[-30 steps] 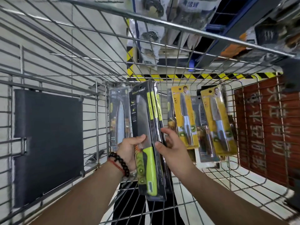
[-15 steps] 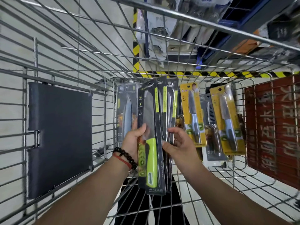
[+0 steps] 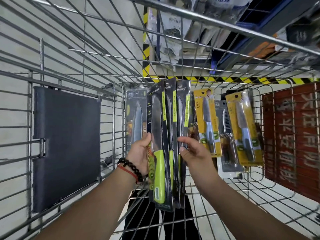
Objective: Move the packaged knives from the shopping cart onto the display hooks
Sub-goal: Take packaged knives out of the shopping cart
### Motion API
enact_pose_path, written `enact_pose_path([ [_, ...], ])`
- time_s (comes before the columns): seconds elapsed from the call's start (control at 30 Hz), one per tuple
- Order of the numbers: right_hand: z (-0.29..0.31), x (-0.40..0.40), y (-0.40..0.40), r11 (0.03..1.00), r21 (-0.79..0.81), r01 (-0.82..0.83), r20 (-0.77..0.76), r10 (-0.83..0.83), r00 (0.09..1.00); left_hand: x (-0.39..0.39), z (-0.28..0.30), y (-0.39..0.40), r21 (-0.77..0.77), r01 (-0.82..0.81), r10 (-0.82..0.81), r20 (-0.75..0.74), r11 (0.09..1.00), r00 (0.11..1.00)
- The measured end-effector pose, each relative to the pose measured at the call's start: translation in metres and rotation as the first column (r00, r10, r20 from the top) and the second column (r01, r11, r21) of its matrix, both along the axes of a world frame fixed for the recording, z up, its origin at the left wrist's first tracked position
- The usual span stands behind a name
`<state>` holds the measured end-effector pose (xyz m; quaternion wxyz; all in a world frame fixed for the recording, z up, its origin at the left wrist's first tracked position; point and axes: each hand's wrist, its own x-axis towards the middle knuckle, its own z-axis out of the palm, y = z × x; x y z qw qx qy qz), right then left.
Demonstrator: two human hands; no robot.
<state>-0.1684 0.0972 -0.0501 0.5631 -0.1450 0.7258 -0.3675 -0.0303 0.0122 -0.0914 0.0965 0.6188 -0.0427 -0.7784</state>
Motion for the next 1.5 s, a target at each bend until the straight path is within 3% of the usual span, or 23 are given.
enact_pose_path([
  [0.17, -0.002, 0.004, -0.002, 1.000, -0.003, -0.017, -0.038, 0.016, 0.999, 0.003, -0.007, -0.001, -0.005, 0.035, -0.035, 0.023, 0.999, 0.999],
  [0.43, 0.003, 0.007, -0.004, 1.000, -0.019, 0.008, 0.002, -0.007, 1.000, 0.003, -0.003, 0.003, -0.077, 0.033, -0.039, -0.081, 0.997, 0.996],
  [0.73, 0.008, 0.017, -0.004, 0.980, 0.055, -0.191, -0.093, 0.196, 0.976, 0.011, -0.011, -0.001, -0.021, -0.026, 0.024, -0.071, 0.999, 0.997],
  [0.83, 0.002, 0.025, -0.005, 0.968, 0.059, -0.244, -0.084, 0.249, 0.965, 0.021, -0.014, -0.005, -0.071, 0.033, -0.039, -0.091, 0.997, 0.995],
  [0.97, -0.008, 0.028, -0.010, 0.960, 0.042, -0.277, 0.064, 0.274, 0.960, 0.035, -0.014, -0.008, -0.132, 0.167, -0.183, -0.116, 0.977, 0.976],
  [1.07, -0.021, 0.019, -0.013, 0.974, 0.099, -0.206, 0.176, 0.186, 0.967, 0.042, -0.022, -0.005, -0.163, 0.059, -0.068, -0.050, 0.985, 0.996],
  [1.13, -0.032, 0.008, -0.010, 0.977, 0.177, -0.116, 0.072, 0.105, 0.992, 0.045, -0.024, -0.003, -0.152, 0.046, -0.044, 0.018, 0.987, 0.999],
  [1.17, -0.039, -0.001, -0.006, 0.965, 0.235, -0.115, -0.098, 0.142, 0.985, 0.047, -0.027, -0.002, -0.148, 0.055, -0.048, 0.048, 0.987, 0.998],
  [1.2, -0.048, -0.012, -0.002, 0.933, 0.318, -0.169, -0.321, 0.274, 0.907, 0.046, -0.025, -0.001, -0.149, 0.075, -0.067, 0.059, 0.986, 0.996],
  [1.23, -0.058, -0.025, 0.003, 0.866, 0.436, -0.244, -0.478, 0.452, 0.753, 0.046, -0.025, 0.000, -0.148, 0.094, -0.084, 0.078, 0.985, 0.993],
  [1.27, -0.067, -0.039, 0.008, 0.793, 0.545, -0.271, -0.541, 0.580, 0.609, 0.045, -0.026, 0.000, -0.137, 0.117, -0.105, 0.091, 0.984, 0.990],
  [1.3, -0.074, -0.053, 0.011, 0.729, 0.629, -0.269, -0.533, 0.657, 0.532, 0.047, -0.028, 0.001, -0.124, 0.136, -0.123, 0.103, 0.983, 0.987],
  [1.5, -0.098, -0.084, 0.016, 0.591, 0.714, -0.375, -0.423, 0.791, 0.442, 0.052, -0.038, 0.005, -0.099, 0.236, -0.228, 0.089, 0.967, 0.970],
])
